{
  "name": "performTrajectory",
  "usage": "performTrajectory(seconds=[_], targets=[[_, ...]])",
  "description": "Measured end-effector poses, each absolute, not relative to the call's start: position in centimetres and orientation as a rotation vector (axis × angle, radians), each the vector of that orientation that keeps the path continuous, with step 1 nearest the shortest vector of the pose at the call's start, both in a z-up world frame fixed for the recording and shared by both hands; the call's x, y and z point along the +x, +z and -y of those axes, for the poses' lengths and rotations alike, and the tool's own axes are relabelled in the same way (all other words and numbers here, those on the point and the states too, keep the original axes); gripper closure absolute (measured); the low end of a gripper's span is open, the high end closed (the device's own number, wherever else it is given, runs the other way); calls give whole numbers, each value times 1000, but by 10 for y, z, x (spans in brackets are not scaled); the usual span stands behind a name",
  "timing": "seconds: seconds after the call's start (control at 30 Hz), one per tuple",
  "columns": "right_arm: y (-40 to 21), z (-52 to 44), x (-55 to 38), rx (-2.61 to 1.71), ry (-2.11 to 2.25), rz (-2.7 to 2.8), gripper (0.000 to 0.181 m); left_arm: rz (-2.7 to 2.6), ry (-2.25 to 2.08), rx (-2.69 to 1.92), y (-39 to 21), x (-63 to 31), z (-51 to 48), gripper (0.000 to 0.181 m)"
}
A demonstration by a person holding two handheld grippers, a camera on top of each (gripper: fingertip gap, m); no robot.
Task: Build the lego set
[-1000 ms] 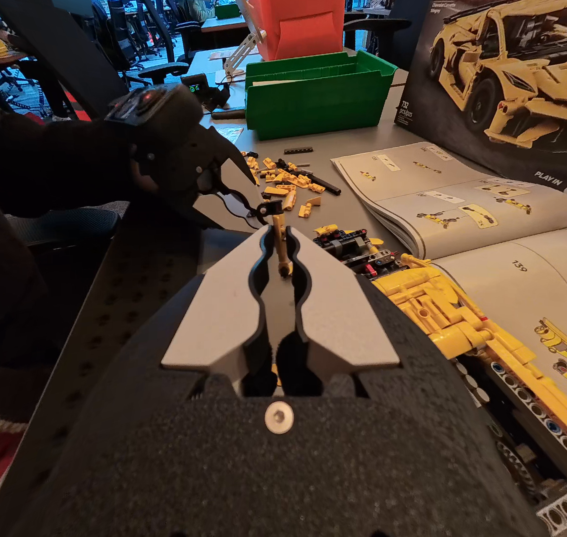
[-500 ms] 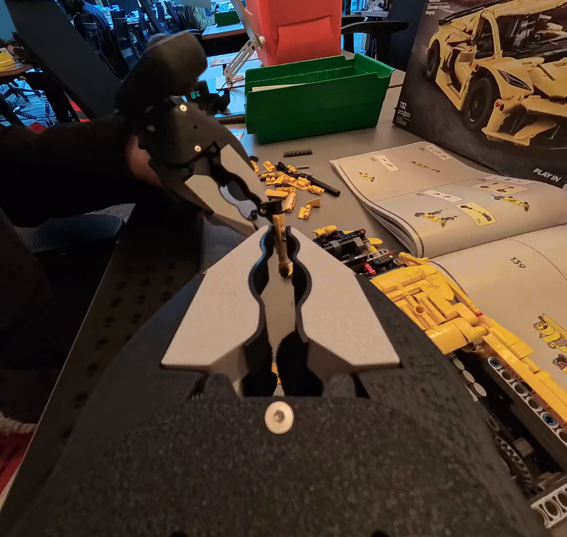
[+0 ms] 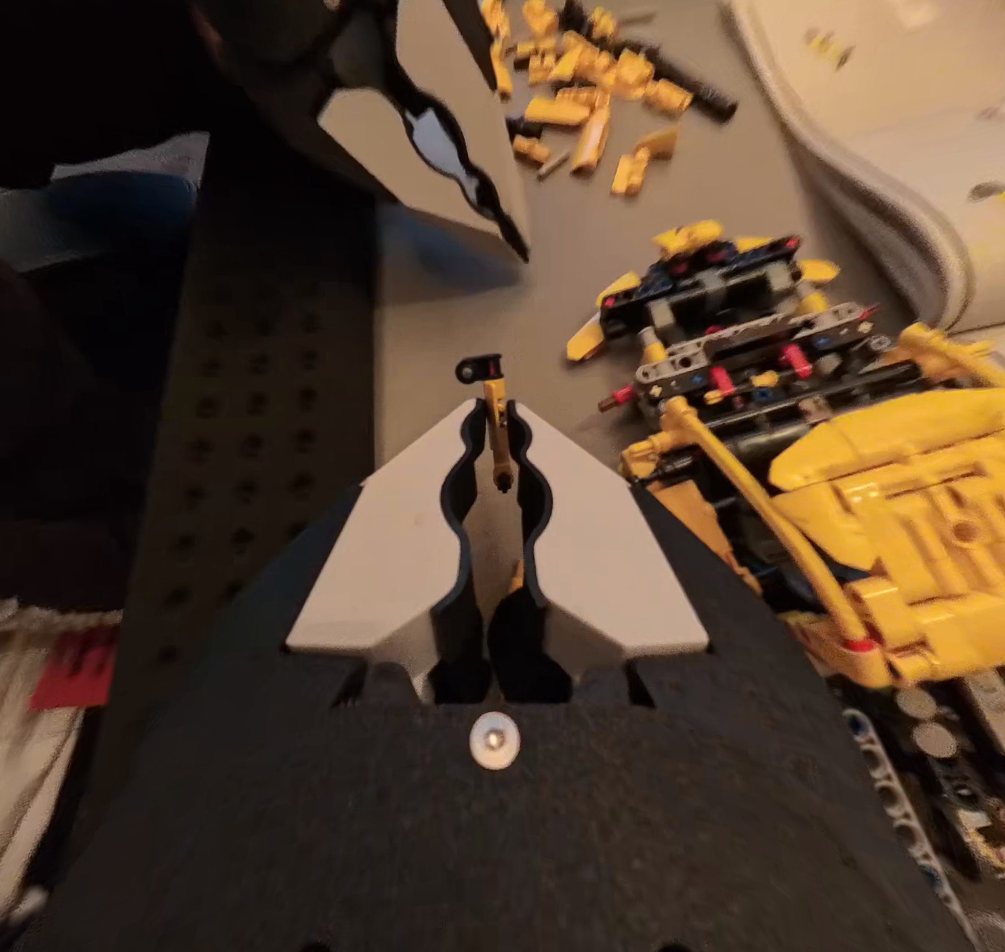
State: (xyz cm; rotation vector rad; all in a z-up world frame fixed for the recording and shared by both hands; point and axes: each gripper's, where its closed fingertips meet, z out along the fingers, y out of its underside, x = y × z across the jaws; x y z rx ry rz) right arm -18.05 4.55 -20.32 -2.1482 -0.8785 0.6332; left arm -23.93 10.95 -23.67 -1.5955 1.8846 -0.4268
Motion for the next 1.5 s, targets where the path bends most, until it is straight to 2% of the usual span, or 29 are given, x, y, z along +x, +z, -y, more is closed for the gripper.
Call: performTrajectory(seconds=[0.1, 0.23, 0.4, 0.57, 0.7, 0.83, 0.9, 1.07, 1.17, 1.33, 1.5], targets=[[-217, -36, -180, -2215, 607, 965, 175, -1837, -493, -1637, -227, -244, -109, 180], [-228, -24, -188, -2228, 596, 1080, 175, -1800, -535, -1779, -220, -275, -121, 165], [-237, -21, -197, -2231, 596, 1128, 174, -1824, -561, -1803, -223, -313, -127, 161], [-241, -21, -200, -2231, 577, 1146, 175, -1851, -559, -1771, -234, -301, -124, 157], [-241, -20, -202, -2223, 556, 1176, 175, -1857, -518, -1775, -242, -293, -128, 160], [-242, -21, -200, -2224, 553, 1173, 174, -1847, -528, -1762, -240, -290, -127, 176], [-240, -21, -201, -2215, 580, 1161, 166, -1823, -535, -1727, -234, -285, -126, 181], [-198, -42, -194, -2113, 801, 856, 158, -1756, -538, -1391, -187, -250, -102, 181], [-178, -53, -186, -2060, 976, 654, 156, -1688, -448, -1416, -176, -254, -113, 181], [-174, -52, -194, -2036, 1030, 641, 156, -1632, -506, -1800, -215, -290, -126, 162], [-180, -47, -200, -2055, 1001, 691, 158, -1650, -479, -1854, -232, -289, -126, 160]])
